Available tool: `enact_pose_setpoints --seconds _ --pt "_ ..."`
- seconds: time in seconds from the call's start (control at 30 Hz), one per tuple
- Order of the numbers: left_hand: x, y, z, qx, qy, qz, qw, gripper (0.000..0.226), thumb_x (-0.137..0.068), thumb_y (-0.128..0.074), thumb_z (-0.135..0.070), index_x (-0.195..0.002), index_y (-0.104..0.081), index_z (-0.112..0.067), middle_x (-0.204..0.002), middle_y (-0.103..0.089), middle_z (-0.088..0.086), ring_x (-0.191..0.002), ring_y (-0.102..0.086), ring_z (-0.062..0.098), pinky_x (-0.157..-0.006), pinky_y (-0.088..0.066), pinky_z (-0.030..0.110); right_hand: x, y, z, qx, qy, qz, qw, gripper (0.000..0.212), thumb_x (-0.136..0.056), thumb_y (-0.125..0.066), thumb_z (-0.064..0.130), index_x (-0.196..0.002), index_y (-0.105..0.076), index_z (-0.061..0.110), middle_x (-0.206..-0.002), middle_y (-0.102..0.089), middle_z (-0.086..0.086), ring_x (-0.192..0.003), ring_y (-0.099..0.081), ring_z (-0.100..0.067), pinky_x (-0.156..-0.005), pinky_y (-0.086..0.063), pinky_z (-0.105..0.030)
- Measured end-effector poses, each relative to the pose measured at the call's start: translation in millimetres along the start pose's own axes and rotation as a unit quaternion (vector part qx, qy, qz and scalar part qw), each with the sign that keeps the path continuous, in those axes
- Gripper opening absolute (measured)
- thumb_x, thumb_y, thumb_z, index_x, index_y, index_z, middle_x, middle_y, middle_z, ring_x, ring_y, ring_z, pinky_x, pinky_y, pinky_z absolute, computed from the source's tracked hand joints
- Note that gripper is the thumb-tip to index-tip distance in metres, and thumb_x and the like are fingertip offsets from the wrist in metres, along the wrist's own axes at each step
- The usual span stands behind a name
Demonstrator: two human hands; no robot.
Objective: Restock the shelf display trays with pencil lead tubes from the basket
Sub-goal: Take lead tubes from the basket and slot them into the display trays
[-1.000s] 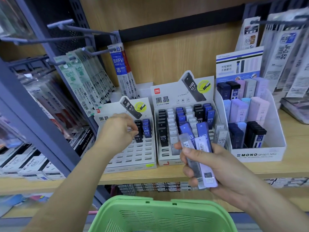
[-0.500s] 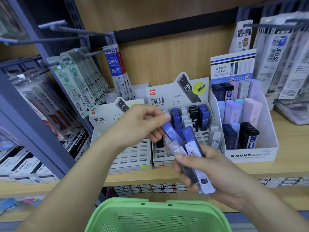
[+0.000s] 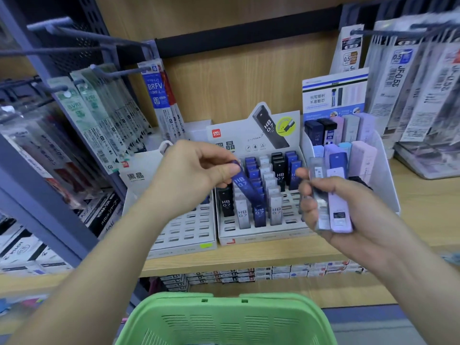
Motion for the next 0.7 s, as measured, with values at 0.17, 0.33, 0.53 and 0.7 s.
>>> enact_pose_setpoints --seconds 0.17,0.33,0.53,0.7 --pt "-3 -13 0 0.045 -0.046 -0.057 0.996 0.020 -0.088 -0.062 0.001 -0.083 -0.066 -0.018 -0.069 -0.067 0.002 -0.059 -0.065 0.008 -0.060 -0.054 0.017 5 5 15 0.020 0.045 -0.038 0.998 0.028 -0.083 -0.060 0.025 -0.108 -0.067 0.013 -0.067 -0.060 -0.005 -0.045 -0.053 -0.014 -0.038 -0.044 -0.021" --pt "-26 -38 -5 0.018 -0.066 -0.088 0.994 0.020 -0.084 -0.070 -0.007 -0.081 -0.070 -0.027 -0.069 -0.069 -0.010 -0.065 -0.066 0.007 -0.069 -0.055 0.019 6 21 33 -0.003 0.057 -0.091 0.994 0.024 -0.085 -0.059 0.038 -0.094 -0.062 0.016 -0.058 -0.048 0.001 -0.035 -0.036 -0.007 -0.030 -0.029 -0.017" --pt "-53 -85 -2 -0.182 -0.081 0.007 0.980 0.014 -0.083 -0.073 -0.024 -0.096 -0.076 -0.020 -0.079 -0.069 -0.008 -0.074 -0.057 0.005 -0.073 -0.042 0.013 7 39 38 -0.015 0.046 -0.103 0.994 0.015 -0.093 -0.056 0.032 -0.091 -0.062 0.018 -0.059 -0.046 0.002 -0.037 -0.034 -0.006 -0.033 -0.024 -0.016" --pt "-65 -97 -3 -0.226 -0.063 0.053 0.971 0.018 -0.084 -0.072 -0.026 -0.100 -0.075 -0.019 -0.094 -0.073 -0.003 -0.090 -0.064 0.011 -0.086 -0.047 0.023 4 50 37 -0.003 0.043 -0.094 0.995 0.013 -0.089 -0.059 0.028 -0.094 -0.061 0.017 -0.060 -0.047 0.001 -0.039 -0.034 -0.008 -0.034 -0.026 -0.017"
Point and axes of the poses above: each hand's wrist, its own x-axis away from the middle knuckle, its own y-axis out of the back of the hand, z = x × y, the point moved 1 cm from there along -x, towards the middle knuckle
